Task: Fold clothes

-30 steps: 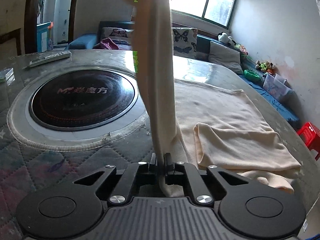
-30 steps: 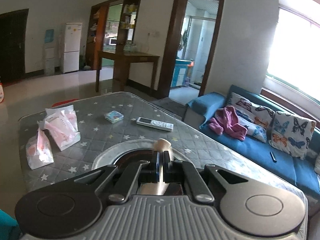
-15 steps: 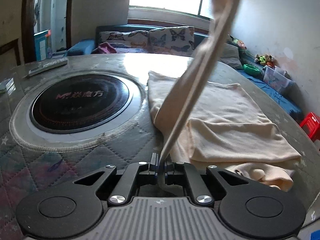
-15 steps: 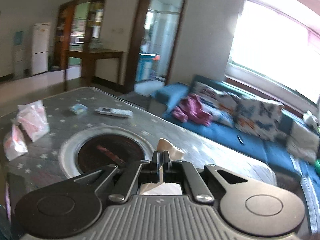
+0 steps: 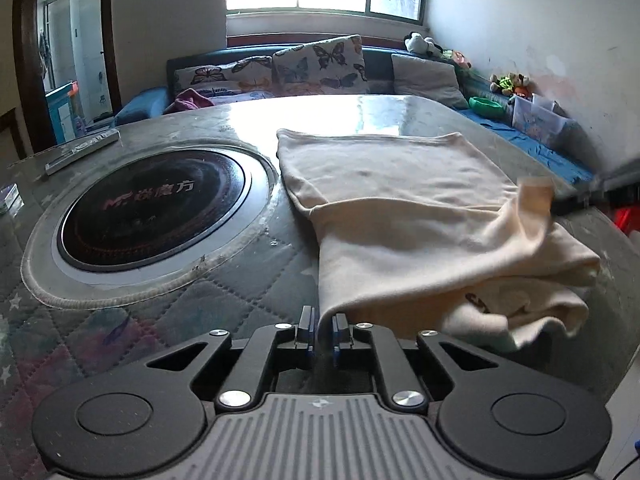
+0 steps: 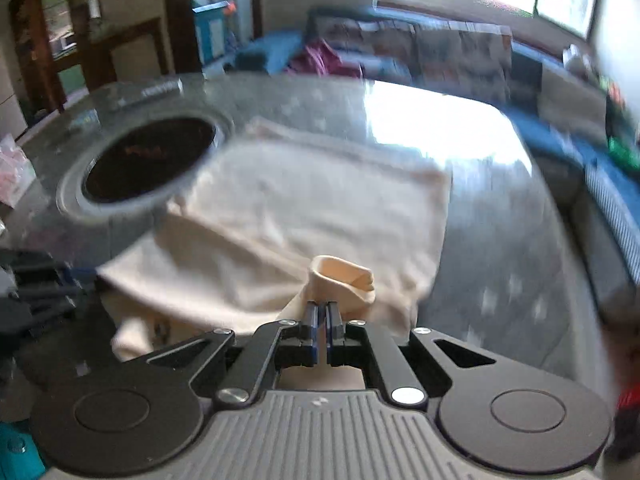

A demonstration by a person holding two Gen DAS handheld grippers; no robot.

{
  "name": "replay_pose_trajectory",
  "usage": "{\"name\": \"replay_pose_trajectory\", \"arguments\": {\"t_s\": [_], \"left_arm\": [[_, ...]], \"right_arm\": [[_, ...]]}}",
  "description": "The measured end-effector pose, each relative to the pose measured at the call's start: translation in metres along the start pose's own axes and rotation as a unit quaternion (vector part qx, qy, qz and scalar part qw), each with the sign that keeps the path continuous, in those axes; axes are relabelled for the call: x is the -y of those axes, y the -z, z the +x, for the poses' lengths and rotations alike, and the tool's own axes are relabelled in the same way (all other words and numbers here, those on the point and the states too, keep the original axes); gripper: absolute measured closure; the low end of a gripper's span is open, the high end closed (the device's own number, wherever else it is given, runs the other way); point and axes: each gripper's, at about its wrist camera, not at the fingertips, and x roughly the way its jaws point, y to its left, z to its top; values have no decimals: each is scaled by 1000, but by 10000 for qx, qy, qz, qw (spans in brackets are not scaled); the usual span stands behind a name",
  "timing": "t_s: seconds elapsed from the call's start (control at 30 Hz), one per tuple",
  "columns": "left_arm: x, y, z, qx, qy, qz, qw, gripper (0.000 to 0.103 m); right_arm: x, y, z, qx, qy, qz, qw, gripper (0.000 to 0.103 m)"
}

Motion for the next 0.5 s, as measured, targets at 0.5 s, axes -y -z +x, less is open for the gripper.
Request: {"name": "replay_pose_trajectory", "arguments": {"t_s": [0.5], "left_arm": [[-16, -31, -16, 342, -52, 155, 9993, 61]], "right_arm": [[38, 7, -9, 354, 51, 703, 9969, 94]]}}
